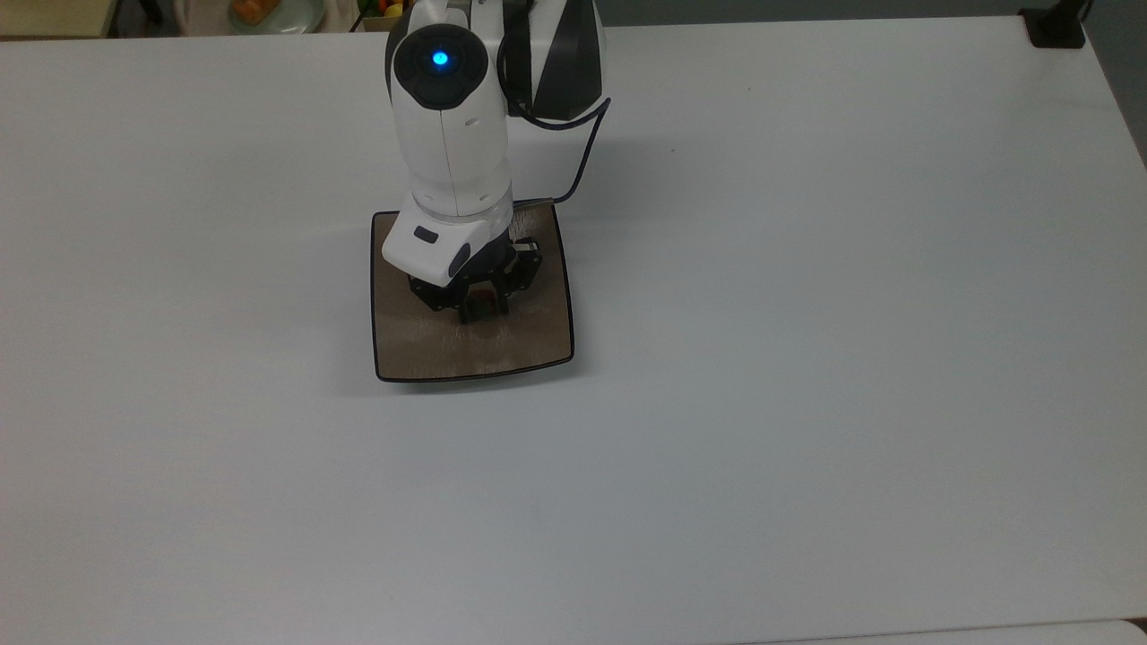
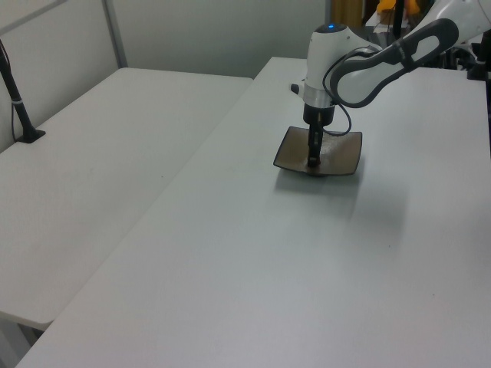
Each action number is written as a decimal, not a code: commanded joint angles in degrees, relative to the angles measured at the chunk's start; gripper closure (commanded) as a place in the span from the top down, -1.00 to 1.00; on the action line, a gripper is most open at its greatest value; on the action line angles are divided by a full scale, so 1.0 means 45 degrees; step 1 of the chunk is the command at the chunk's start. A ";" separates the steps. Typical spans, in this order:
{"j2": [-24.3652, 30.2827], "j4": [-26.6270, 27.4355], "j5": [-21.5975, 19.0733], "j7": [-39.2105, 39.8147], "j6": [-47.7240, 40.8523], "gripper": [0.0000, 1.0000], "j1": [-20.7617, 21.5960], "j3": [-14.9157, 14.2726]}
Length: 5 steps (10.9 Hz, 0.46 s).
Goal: Strawberries on a ceramic plate
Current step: 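Lower the strawberry onto the plate and open the gripper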
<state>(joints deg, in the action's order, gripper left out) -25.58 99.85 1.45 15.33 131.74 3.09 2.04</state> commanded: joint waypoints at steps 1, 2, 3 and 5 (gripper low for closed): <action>0.0351 0.0175 -0.0166 0.0069 0.0158 1.00 0.0075 -0.0083; 0.0603 0.0174 -0.0166 0.0050 0.0119 1.00 0.0075 -0.0083; 0.0992 0.0174 -0.0166 0.0050 0.0099 1.00 0.0075 -0.0083; 0.1987 0.0155 -0.0185 -0.0008 -0.0501 1.00 0.0075 -0.0083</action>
<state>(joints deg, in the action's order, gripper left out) -22.85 99.04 1.45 15.33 131.76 3.08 2.04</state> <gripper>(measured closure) 0.000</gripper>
